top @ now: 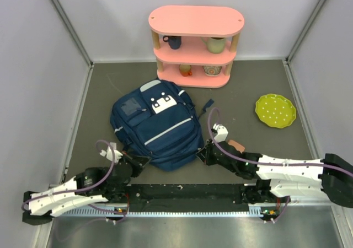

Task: Pack the student bag
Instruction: Zip the student bag at the center of the board.

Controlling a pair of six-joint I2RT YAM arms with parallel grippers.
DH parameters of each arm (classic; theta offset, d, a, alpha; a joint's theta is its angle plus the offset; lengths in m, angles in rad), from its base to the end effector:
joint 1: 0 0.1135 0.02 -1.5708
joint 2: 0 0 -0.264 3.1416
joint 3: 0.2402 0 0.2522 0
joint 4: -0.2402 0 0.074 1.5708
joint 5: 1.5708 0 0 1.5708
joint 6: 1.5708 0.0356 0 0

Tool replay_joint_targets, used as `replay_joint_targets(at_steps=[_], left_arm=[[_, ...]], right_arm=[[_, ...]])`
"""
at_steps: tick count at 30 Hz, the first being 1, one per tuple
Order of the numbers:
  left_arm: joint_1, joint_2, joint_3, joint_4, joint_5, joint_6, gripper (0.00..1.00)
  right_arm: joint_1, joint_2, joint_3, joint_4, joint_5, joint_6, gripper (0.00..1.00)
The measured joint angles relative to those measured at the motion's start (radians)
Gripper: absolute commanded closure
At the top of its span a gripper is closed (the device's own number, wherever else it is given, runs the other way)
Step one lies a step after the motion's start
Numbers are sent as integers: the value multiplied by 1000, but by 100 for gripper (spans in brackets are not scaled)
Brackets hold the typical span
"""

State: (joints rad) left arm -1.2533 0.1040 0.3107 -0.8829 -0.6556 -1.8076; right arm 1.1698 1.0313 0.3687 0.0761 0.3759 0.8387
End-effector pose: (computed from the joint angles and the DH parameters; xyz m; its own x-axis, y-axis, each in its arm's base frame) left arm 0.0408 -0.0546 0.1859 -0.5419 -0.8192 -0.1879 -0.3318 0.4139 -0.8477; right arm 0.0915 0.1824 0.1773 -0.6926 0.1388 -0.7078 -0.3320 0.8098 0.4837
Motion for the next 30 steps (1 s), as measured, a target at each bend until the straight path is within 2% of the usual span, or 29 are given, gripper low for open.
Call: replay_joint_targets(at_steps=[4,10,11,13,14,15,16,17,18,22,30], left_arm=[[0,-28,8,-73,-17,-2,100],[0,130,104,-170,-60,-18,100],[0,148,116,-168,-66,-10,94],[0,167,129,-159,-72,25,73],[0,177,133,-158,-84,49,59],[1,187,135,-166,-98,78,31],[5,199,137,-174,-119,105,21],[10,215,142,-180,-133,132,19],[12,235,148,-182,-142,150,10],[16,361,209,-177,-158,227,1],[16,581,357,-51,-107,407,1]], right_arm=[[-87,0,8,9,-74,-38,100],[-200,11,8,8,-124,-79,100],[-214,16,8,11,-136,-87,100],[-226,23,8,16,-156,-104,100],[-230,24,7,20,-166,-114,100],[-236,25,6,22,-169,-125,100],[-243,26,5,23,-172,-135,100],[-250,26,5,22,-172,-142,100],[-257,26,3,22,-172,-149,100],[-259,26,-10,23,-176,-167,100],[-259,31,-16,35,-186,-185,100]])
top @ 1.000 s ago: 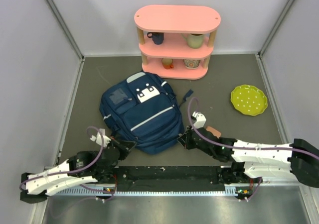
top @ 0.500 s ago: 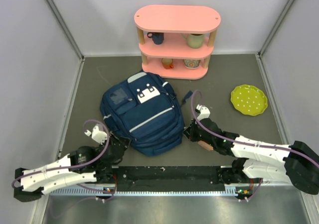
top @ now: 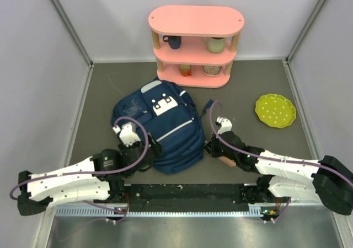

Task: Pack the student bag
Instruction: Zip the student bag at the center of the board.

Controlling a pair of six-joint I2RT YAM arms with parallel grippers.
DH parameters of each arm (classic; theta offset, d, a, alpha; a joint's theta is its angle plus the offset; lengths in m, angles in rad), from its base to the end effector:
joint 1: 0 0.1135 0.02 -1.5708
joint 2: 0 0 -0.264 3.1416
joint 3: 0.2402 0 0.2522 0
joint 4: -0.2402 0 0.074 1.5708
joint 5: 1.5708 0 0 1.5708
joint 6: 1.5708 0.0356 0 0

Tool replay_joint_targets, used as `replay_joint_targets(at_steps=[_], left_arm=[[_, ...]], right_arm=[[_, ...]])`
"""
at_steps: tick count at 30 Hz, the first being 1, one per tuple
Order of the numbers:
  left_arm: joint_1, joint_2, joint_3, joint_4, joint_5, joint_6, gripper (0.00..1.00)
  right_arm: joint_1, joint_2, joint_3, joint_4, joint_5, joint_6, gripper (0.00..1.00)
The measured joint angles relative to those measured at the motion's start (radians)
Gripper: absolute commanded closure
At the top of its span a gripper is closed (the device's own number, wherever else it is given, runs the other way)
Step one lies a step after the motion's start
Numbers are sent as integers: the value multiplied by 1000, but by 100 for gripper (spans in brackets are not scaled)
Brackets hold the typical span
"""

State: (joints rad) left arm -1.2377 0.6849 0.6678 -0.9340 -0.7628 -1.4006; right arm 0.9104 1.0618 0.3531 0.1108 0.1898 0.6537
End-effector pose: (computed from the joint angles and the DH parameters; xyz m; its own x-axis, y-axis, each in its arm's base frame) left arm 0.0623 -0.1048 0.2551 -0.5891 -0.4764 -0.6527 -0.1688 0.8625 -0.4771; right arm 0.1319 0.1589 0.1688 -0.6876 0.0883 -0.7207 -0.3297 0.8463 0.4183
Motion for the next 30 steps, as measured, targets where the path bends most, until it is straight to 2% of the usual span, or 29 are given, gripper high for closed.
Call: replay_joint_targets(at_steps=[4,6,12,17,25,30], left_arm=[[0,115,58,100,43,154,1],[-2,174,85,169,82,278,1],[-2,237,98,402,230,634,1],[-2,321,98,571,369,842,1],[-3,534,100,717,516,1069,3],[-3,621,111,731,565,1132,5]], right_arm=[[0,16,0,5,-8,-4,100],[0,19,0,7,-10,-6,100],[0,10,0,1,-12,-7,100],[0,-23,-2,-11,-12,-7,100],[0,-71,-13,-49,-17,-7,100],[0,-81,-13,-64,-19,-7,100]])
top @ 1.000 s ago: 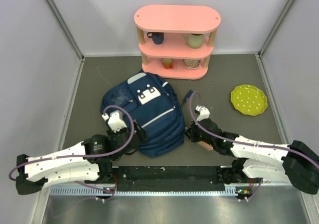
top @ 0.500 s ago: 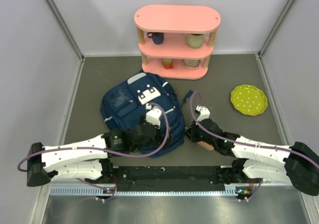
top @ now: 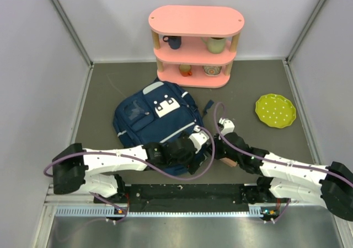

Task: Pack the student bag
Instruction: Zip the student bag at the center of the board.

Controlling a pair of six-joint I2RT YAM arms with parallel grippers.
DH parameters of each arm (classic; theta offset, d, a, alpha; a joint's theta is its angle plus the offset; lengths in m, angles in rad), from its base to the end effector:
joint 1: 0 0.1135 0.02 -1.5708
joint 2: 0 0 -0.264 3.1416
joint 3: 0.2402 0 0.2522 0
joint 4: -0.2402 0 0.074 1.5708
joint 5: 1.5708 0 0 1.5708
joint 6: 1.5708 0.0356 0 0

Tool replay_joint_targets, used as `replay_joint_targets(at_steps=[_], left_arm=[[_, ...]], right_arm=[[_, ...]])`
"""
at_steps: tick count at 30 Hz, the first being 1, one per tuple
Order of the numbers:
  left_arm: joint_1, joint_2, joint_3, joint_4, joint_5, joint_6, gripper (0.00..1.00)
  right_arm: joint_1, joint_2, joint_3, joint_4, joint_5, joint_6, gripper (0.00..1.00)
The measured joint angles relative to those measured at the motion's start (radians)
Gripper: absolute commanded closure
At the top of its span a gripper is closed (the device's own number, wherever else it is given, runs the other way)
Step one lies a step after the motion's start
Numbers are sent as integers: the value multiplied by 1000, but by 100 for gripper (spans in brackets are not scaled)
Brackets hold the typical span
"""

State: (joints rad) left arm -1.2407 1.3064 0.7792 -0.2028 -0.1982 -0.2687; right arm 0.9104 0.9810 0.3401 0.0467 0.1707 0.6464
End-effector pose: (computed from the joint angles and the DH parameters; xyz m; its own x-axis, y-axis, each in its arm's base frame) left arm 0.0955 -0.2570 0.2243 -0.4420 0.4870 -0.7533 0.7910 0.6077 -0.0712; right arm 0.1249 0.1509 0.1735 -0.6909 0.0781 -0.7187 -0.3455 0.8376 0.4232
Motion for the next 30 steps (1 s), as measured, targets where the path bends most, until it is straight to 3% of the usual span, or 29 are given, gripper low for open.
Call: replay_joint_targets(at_steps=[4,5,8,9,12,20,30], left_arm=[[-2,54,16,11,10,19,20],[-3,71,20,14,6,24,31],[-5,113,24,23,-12,34,50],[-5,123,24,26,-17,32,68],[-6,143,25,31,-49,34,100],[-20,111,-18,63,-55,5,100],[-36,-317,-326,49,-36,-264,100]], right_arm=[[0,-18,0,-20,1,0,100],[0,-26,0,-28,1,0,100],[-1,-46,0,-52,0,0,100],[-1,-51,0,-59,0,-1,100],[-1,-68,0,-77,0,-8,100],[-1,-77,0,-93,3,-10,100],[-23,61,42,-24,-38,-39,100]])
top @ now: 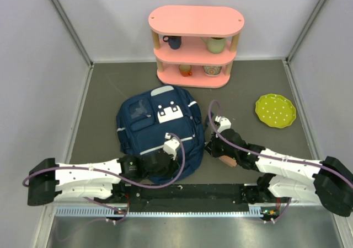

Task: Pack the student bag
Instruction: Zip the student bag at the center of the board.

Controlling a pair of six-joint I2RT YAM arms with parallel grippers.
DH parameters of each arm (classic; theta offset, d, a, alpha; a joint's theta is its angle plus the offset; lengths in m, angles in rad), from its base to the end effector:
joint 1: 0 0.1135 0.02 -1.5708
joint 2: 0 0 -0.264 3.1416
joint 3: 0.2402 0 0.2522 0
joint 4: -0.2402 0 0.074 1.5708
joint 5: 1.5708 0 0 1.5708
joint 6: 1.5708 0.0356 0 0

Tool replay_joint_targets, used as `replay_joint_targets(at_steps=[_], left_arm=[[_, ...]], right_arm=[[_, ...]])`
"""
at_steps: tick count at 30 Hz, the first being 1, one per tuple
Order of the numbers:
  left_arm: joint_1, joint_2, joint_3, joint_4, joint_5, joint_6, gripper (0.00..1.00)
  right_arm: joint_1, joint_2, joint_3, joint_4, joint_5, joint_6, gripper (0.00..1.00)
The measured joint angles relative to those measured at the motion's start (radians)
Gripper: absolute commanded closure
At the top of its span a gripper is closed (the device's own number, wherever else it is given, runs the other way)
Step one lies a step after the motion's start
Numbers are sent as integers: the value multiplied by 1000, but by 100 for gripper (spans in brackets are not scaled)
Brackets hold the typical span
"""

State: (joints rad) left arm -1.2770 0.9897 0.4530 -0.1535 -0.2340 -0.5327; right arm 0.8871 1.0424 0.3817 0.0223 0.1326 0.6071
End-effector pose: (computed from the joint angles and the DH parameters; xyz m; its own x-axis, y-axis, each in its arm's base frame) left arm 0.0658 -0.1891 0.1913 -0.6054 0.2950 -0.7393 0.6638 0.6996 -0.2644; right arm 0.1331 0.1559 0.1734 -0.7093 0.0247 -0.7045 -0.3613 0.8454 0.3934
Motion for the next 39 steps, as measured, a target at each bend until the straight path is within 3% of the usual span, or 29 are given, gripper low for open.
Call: replay_joint_targets(at_steps=[5,16,22,32,39], left_arm=[[-2,-138,-8,-148,-79,-197,100],[-5,-565,-8,-633,-276,-648,100],[-8,-618,-8,-748,-315,-790,100],[-8,-602,19,-788,-352,-863,100],[-8,-590,16,-665,-326,-658,100]], right_arm=[[-42,81,35,51,-35,-24,100],[-60,225,110,168,-98,-38,100],[-95,315,159,180,-121,-22,100],[-211,462,217,231,-246,34,100],[-239,422,200,241,-243,49,100]])
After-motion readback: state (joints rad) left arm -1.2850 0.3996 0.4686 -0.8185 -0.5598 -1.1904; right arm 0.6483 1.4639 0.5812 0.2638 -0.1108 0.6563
